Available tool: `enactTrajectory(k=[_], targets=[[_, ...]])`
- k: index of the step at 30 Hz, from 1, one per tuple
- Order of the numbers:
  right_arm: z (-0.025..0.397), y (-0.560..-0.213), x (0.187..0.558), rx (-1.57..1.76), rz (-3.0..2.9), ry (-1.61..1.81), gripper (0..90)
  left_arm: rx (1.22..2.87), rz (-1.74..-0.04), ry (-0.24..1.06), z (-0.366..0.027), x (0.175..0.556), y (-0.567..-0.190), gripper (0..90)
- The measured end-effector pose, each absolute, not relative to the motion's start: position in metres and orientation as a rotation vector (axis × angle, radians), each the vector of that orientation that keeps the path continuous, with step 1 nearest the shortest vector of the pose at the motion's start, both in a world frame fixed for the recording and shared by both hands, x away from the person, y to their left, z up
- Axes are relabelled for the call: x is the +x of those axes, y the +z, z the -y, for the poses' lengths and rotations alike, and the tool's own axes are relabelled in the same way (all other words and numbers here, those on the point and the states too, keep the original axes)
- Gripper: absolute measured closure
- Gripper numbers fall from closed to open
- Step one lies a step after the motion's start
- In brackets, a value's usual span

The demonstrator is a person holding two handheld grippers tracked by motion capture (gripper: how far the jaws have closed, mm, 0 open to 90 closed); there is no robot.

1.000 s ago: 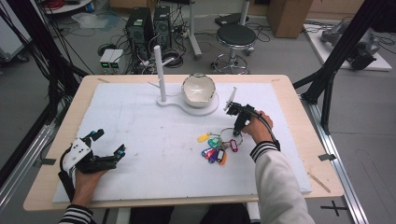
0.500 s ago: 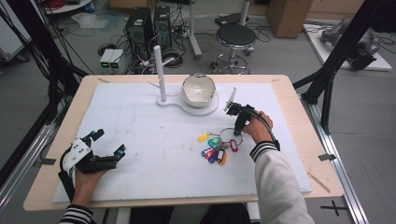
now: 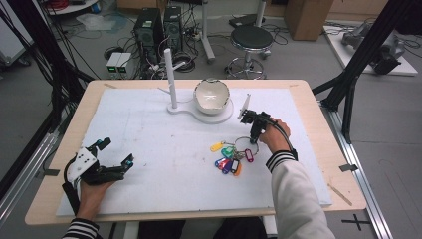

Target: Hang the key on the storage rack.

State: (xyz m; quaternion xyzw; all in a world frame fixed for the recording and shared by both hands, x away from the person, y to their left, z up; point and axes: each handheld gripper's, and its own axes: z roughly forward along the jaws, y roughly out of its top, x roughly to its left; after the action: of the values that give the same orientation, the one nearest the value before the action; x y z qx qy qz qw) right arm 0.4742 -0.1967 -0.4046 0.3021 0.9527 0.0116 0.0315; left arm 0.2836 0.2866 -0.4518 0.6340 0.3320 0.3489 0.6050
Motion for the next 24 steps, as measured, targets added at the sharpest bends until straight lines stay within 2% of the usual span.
enactTrajectory(k=[5, 24], targets=[[0.187, -0.404, 0.477, 0.917, -2.953, -0.072, 87.0, 1.466, -0.768, 0.809, -0.287, 0.284, -0.452, 1.7], [0.196, -0.392, 0.475, 0.954, -2.952, 0.087, 87.6, 1.464, -0.775, 0.802, -0.288, 0.284, -0.452, 1.7]])
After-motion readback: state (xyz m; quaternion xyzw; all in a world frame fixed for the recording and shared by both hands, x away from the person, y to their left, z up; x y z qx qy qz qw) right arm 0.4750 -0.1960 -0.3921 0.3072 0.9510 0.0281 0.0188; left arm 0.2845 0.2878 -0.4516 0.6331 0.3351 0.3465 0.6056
